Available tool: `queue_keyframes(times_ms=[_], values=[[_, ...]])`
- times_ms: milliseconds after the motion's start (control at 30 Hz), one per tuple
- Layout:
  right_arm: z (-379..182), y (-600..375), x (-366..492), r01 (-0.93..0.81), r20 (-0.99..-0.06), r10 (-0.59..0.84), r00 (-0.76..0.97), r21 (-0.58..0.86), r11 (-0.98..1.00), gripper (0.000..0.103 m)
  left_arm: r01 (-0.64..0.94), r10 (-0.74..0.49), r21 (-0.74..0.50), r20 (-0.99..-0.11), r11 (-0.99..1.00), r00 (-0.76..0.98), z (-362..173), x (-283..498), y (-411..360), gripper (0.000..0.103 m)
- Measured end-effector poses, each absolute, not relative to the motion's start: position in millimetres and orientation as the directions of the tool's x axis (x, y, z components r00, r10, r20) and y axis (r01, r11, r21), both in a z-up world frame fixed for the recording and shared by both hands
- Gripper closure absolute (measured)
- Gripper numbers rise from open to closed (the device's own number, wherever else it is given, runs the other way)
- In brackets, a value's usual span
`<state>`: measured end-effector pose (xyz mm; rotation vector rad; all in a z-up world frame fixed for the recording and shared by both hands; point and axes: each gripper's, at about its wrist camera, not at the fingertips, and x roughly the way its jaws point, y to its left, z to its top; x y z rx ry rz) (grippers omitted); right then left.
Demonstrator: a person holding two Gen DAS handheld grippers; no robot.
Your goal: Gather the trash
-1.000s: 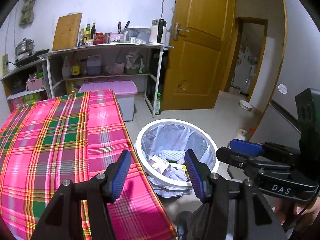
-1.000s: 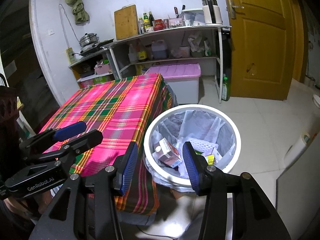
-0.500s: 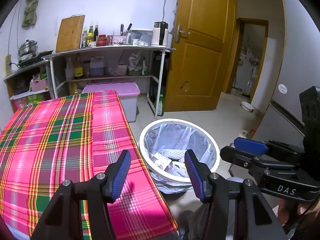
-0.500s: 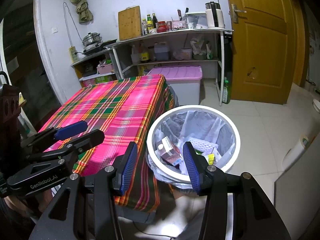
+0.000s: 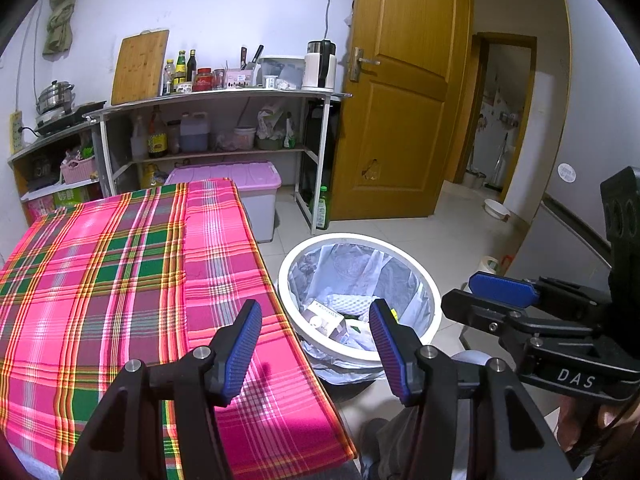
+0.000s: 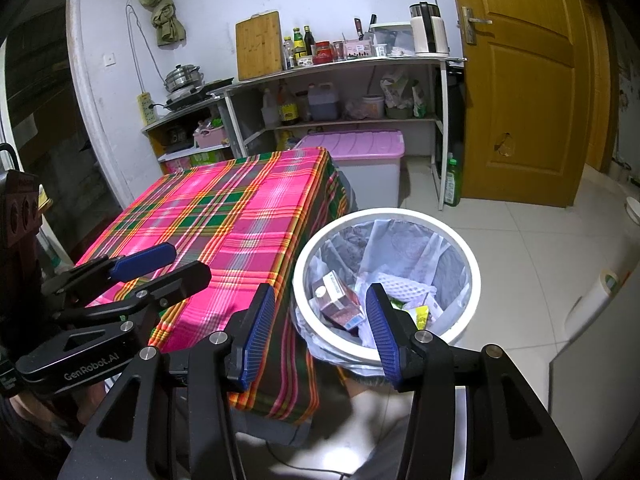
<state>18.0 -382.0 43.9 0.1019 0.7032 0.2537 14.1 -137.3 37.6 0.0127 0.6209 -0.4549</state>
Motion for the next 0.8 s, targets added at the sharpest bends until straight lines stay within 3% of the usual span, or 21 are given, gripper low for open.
queue_keyframes(times_ms=[800], values=[[37.3, -379.2, 14.8, -0.195, -0.634, 0.266, 0.726, 0.180, 0.964, 0.054, 0.408, -0.404, -0.131, -0.579, 0.904, 0.709, 32.6, 16.6, -127.6, 0.047]])
